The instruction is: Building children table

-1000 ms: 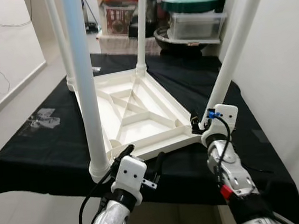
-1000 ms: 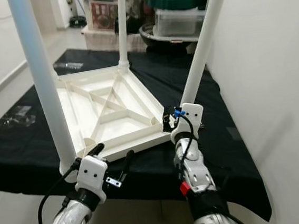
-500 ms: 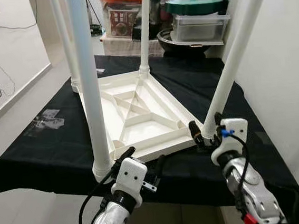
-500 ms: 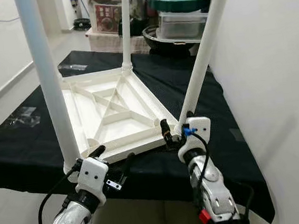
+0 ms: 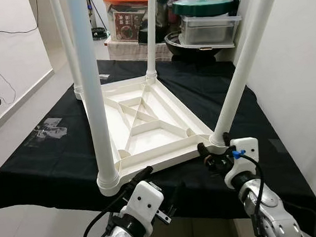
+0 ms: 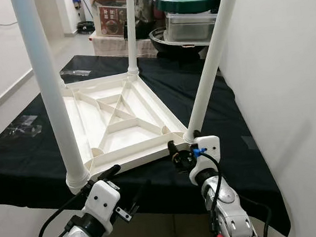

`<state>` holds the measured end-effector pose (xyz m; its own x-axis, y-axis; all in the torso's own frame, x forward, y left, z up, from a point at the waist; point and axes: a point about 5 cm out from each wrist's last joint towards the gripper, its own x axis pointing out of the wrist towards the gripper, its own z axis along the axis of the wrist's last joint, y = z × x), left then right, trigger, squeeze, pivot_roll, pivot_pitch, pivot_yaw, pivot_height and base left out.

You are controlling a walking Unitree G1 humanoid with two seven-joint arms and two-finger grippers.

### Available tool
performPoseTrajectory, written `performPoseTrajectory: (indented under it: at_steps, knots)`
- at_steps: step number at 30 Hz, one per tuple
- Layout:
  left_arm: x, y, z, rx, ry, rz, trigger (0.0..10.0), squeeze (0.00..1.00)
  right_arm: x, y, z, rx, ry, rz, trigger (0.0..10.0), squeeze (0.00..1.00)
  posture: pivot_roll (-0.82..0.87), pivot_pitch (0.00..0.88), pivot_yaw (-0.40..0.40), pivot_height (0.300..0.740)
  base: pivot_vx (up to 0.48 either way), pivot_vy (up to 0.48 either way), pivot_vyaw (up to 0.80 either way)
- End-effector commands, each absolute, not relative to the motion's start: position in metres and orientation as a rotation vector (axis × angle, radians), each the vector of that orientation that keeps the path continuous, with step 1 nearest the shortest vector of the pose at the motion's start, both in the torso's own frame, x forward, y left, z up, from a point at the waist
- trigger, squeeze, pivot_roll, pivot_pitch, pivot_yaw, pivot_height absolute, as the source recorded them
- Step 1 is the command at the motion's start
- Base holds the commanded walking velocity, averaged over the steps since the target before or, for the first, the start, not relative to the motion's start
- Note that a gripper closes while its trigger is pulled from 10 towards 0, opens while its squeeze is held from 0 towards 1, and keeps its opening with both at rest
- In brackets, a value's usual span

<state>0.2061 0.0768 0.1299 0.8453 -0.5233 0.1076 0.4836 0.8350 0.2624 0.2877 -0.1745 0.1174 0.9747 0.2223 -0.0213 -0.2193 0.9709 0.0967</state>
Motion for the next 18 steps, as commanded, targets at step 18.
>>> performPoseTrajectory:
  at_steps: [18]
  knots:
    - [0.171,0.119,0.133,0.249,-0.097,-0.366,10.0,0.0,0.291,-0.182,0.106,0.005,0.08,0.256,10.0,0.0,0.07,0.001,-0.093,0.74,0.0,0.0,0.0]
